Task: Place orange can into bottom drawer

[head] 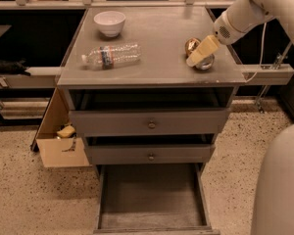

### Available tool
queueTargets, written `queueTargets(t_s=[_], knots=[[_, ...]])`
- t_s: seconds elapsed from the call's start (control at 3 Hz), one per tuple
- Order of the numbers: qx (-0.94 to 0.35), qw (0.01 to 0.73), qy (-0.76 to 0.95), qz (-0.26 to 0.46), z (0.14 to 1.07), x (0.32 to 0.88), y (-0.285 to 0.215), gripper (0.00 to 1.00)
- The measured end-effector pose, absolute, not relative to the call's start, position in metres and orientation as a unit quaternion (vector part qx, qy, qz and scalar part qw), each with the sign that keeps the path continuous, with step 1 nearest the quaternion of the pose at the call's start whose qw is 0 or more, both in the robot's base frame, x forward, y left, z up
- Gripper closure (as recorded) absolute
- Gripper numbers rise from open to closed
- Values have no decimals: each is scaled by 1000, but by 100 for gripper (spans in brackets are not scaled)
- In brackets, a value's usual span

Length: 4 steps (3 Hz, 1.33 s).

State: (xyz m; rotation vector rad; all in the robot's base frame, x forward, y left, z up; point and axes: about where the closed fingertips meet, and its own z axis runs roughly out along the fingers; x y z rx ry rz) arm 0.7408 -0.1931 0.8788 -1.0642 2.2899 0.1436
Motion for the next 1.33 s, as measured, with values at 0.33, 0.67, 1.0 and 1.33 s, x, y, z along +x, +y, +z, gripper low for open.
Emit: queueTargets(t_s=[0.33, 0.67, 1.0, 1.33], knots=[[-402, 287, 867, 61, 861, 753, -181, 0], [-401, 277, 870, 71, 848, 759, -178, 0], [-395, 268, 875, 82, 831, 763, -179, 18], [-397, 270, 873, 82, 832, 762, -178, 49]])
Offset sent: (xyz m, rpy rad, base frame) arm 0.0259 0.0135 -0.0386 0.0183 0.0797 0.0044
